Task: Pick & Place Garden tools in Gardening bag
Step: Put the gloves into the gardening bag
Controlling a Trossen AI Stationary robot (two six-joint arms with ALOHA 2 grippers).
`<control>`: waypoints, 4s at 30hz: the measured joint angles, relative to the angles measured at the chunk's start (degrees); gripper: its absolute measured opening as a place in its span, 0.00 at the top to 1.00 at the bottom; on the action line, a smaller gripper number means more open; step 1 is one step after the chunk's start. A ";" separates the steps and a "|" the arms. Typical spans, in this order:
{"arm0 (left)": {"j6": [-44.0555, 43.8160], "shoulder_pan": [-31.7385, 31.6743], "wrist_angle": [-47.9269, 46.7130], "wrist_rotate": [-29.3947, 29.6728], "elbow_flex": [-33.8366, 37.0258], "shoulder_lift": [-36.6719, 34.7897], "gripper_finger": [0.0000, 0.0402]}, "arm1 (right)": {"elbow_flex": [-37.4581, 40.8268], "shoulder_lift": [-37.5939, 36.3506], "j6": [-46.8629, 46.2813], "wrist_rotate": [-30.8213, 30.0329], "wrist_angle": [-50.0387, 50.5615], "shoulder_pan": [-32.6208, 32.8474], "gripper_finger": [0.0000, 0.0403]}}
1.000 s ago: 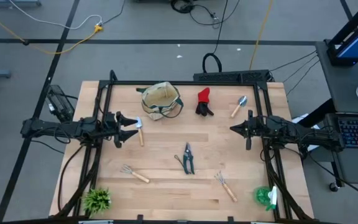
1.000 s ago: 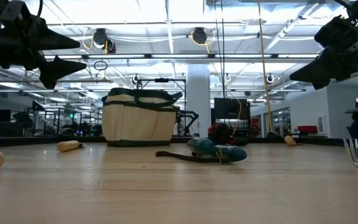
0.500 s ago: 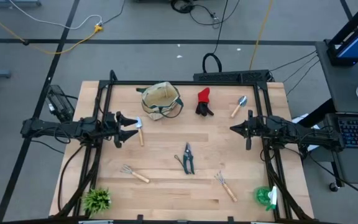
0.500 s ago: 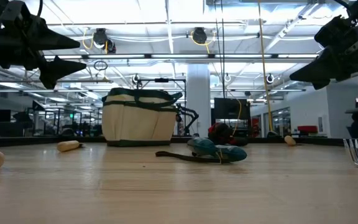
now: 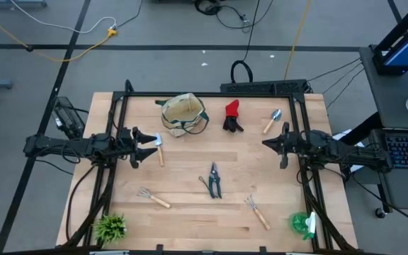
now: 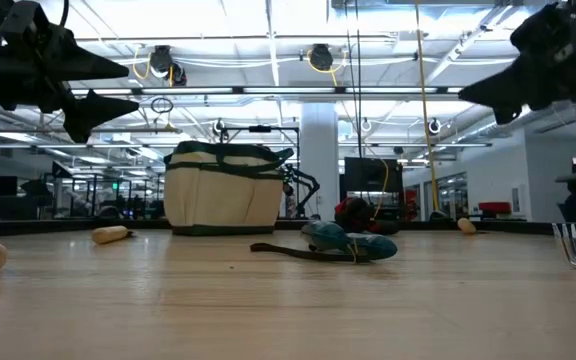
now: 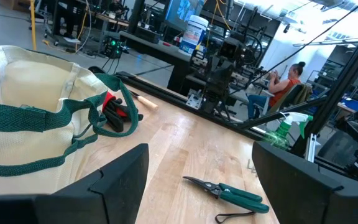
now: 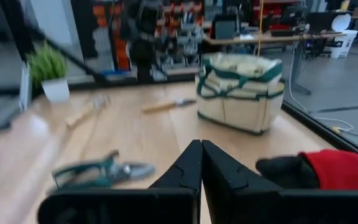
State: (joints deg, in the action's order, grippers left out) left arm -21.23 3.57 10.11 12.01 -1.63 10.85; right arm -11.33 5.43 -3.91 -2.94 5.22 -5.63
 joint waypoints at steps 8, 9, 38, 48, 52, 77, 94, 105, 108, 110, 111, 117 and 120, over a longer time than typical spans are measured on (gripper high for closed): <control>-0.01 -0.01 0.00 -0.02 0.00 0.00 0.27 | 0.00 0.00 -6.01 0.00 -6.83 0.00 1.00; 0.00 -0.01 0.00 0.00 0.00 -0.02 0.27 | 0.00 0.00 -7.05 -0.04 -7.45 0.00 1.00; 16.30 -0.07 10.41 12.16 0.00 -0.02 0.27 | -13.98 31.72 -20.14 -15.02 -31.96 -1.19 1.00; 20.30 -0.07 7.55 15.13 -0.02 0.01 0.27 | -42.39 58.66 -14.35 -14.89 2.88 -13.14 0.90; 20.92 -0.07 7.60 15.17 -0.02 0.01 0.27 | -46.30 65.41 -16.41 -10.93 2.91 -18.28 0.77; 20.79 -0.07 4.63 23.76 -0.02 0.01 0.27 | -51.71 82.68 -27.45 -1.66 4.30 -30.48 0.33; 20.77 -0.13 1.03 24.60 -0.02 -0.02 0.27 | -52.40 90.62 -32.21 -1.27 9.08 -31.06 0.34; 19.45 -0.13 0.82 24.59 -0.02 -0.02 0.27 | -52.52 101.47 -35.14 1.09 5.85 -30.10 0.34; 18.63 -0.13 0.72 24.59 -0.02 -0.02 0.27 | -52.68 104.19 -37.41 1.07 6.39 -29.90 0.37; 17.67 -0.13 0.66 24.57 -0.02 -0.02 0.27 | -52.63 105.17 -38.17 1.05 7.23 -29.90 0.42; 17.55 -0.13 0.58 24.57 -0.02 -0.02 0.27 | -52.63 105.52 -38.34 1.14 7.34 -29.86 0.46; 17.49 -0.13 0.39 24.20 -0.02 -0.02 0.27 | -52.52 103.98 -38.45 1.26 7.45 -29.31 0.75; 17.51 -0.13 0.37 24.17 -0.02 -0.02 0.27 | -52.22 101.18 -37.57 1.65 7.19 -29.14 0.81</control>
State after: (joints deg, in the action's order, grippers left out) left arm -3.73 3.44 10.48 36.18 -1.65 10.83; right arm -63.55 106.61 -41.48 -1.29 12.41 -34.77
